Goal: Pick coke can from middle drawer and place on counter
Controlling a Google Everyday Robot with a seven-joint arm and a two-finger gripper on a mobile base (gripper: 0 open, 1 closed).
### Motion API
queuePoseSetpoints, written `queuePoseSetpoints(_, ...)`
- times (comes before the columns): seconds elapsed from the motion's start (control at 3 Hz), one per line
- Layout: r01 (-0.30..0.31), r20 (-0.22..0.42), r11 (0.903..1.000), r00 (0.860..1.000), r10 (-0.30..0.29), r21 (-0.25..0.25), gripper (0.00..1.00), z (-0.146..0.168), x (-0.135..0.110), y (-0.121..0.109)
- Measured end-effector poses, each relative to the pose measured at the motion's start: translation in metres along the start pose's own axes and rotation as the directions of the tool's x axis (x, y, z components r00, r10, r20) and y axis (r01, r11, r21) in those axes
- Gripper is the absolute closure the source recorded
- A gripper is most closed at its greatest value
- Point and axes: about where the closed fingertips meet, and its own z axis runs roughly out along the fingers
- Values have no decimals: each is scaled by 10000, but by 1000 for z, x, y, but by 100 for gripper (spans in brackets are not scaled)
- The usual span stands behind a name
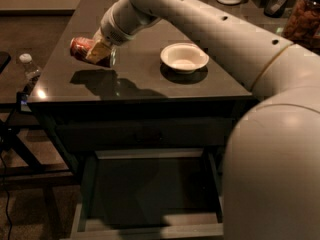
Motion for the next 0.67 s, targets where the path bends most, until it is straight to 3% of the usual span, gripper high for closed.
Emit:
queuePoseSetpoints(0.33,262,-512,9977,9983,-294,-624,100,15,-9,-2)
queuePoseSetpoints(0.67,111,-1014,9978,9947,-176,-650,100,-5,4,-2)
